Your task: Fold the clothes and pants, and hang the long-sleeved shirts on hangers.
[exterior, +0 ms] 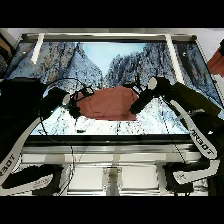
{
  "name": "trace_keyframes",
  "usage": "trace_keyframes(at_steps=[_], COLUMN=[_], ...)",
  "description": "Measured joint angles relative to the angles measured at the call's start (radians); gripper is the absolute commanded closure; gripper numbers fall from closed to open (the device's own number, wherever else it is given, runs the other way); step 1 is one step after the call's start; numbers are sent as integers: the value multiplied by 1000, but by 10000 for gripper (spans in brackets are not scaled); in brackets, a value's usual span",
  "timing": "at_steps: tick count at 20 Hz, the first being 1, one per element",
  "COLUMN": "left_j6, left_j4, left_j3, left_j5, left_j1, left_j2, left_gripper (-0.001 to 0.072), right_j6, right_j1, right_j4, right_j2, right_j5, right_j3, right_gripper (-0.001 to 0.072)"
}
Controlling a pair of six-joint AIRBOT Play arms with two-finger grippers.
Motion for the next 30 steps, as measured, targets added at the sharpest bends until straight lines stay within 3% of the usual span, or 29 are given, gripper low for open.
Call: trace_keyframes(at_steps=[2, 4, 8, 9, 10, 12, 16, 20, 28, 30], left_j6=[5, 10, 6, -5, -13, -34, -83, -104, -132, -134], left_j4=[-9, -13, -14, -15, -23, -70, -265, -432, -512, -515], left_j3=[0, 0, 0, 0, 0, 0, 0, 0, 0, 0], left_j5=[-24, -41, -58, -61, -62, -73, -133, -183, -227, -238], left_j1=[-3, -5, 19, 39, 63, 129, 275, 353, 380, 381], left_j2=[3, 11, 54, 68, 82, 105, 126, 132, 133, 134], left_gripper=[401, 401, 395, 244, 90, 49, 50, 50, 52, 52], right_j6=[0, 1, 1, 1, 3, 19, 83, 117, 265, 283], right_j1=[0, -1, -40, -67, -100, -183, -342, -370, -251, -220], right_j4=[16, 22, 16, 22, 35, 80, 254, 403, 386, 380], right_j2=[0, 0, 1, 0, -6, -32, -135, -237, -327, -333], right_j5=[27, 59, 103, 104, 106, 97, 85, 29, -167, -192], right_j3=[14, 45, 143, 159, 169, 182, 193, 196, 200, 201], right_gripper=[393, 242, 161, 153, 85, 55, 50, 53, 104, 200])
